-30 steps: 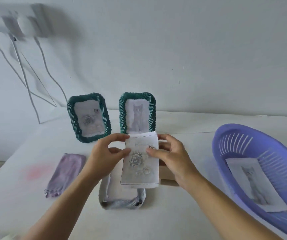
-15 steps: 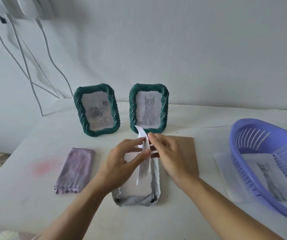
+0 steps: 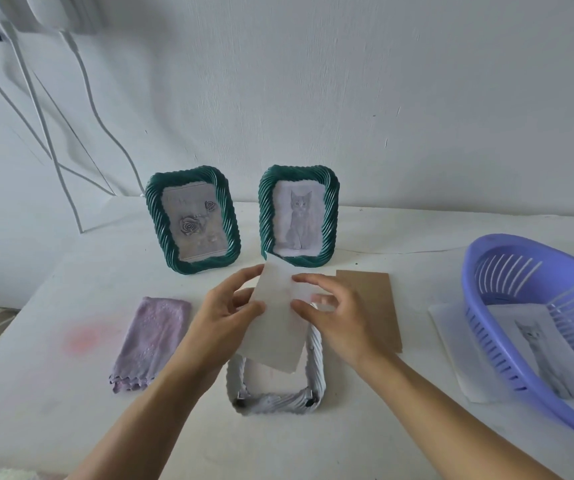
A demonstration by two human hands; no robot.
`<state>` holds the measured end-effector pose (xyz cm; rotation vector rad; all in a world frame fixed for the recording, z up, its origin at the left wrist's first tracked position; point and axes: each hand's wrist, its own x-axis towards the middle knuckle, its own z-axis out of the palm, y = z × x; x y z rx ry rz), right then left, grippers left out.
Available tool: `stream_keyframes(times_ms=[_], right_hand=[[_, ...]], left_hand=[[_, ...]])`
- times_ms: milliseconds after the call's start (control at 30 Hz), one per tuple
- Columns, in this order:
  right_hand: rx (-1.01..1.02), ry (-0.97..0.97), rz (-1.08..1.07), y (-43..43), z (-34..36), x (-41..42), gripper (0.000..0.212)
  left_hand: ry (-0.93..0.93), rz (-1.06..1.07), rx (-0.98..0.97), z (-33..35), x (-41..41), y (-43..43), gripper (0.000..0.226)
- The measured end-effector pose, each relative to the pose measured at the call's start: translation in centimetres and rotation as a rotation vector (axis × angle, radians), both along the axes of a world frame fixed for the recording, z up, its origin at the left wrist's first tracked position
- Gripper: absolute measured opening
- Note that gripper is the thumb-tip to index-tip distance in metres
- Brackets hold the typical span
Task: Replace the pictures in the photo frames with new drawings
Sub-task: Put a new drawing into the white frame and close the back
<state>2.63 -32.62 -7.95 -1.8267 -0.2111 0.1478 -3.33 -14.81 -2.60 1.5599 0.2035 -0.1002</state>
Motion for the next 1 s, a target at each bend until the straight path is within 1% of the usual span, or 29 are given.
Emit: stream_keyframes(times_ms=[100, 167, 233, 300, 400, 500, 533, 600, 667, 800, 867, 1000], right_hand=[[0.048, 0.057, -0.007, 0.2, -0.3, 0.3, 0.037], [0.064, 0.052, -0.025, 0.1, -0.4, 0.5, 0.039], [0.063, 0.03, -0.034, 0.0, -0.5, 0.6, 0.037], [0.024, 0.005, -0.04, -0.2, -0.6, 0.7, 0.032], [-0.022, -0.029, -0.023, -0.4, -0.7, 0.7, 0.029], [-0.072, -0.05, 0.023, -0.6, -0.8, 0.3, 0.026], [-0.093, -0.057, 0.04, -0.6, -0.9, 0.1, 0.025], [-0.149, -0.081, 0.068, -0.6, -1.3, -0.3, 0.022], [-0.234, -0.123, 0.101, -0.7, -1.7, -0.5, 0.022], [-0.405, -0.225, 0.179, -0.7, -2.3, -0.9, 0.029], [-0.459, -0.256, 0.201, -0.6, -2.8, -1.1, 0.033], [-0.584, -0.339, 0.224, -0.7, -3.6, -1.5, 0.035]], left_hand=[[0.02, -0.003, -0.045, -0.5, -0.1, 0.2, 0.05], [0.024, -0.001, -0.074, -0.9, -0.2, 0.3, 0.054], [0.015, 0.003, -0.044, -1.3, -0.2, 0.5, 0.058], [-0.003, 0.022, 0.067, -1.5, -0.2, 0.8, 0.058], [-0.03, 0.037, 0.279, -2.1, -0.3, 1.5, 0.052], [-0.027, -0.011, 0.515, -2.9, -0.4, 2.5, 0.044], [-0.019, -0.032, 0.567, -3.1, -0.5, 2.8, 0.044], [-0.014, -0.062, 0.61, -3.5, -0.7, 3.2, 0.044], [-0.054, -0.08, 0.676, -3.9, -0.8, 3.3, 0.043], [-0.145, -0.138, 0.806, -4.4, -1.0, 3.5, 0.045], [-0.183, -0.177, 0.856, -4.9, -1.1, 3.7, 0.046], [-0.238, -0.199, 1.071, -5.5, -1.3, 4.0, 0.046]])
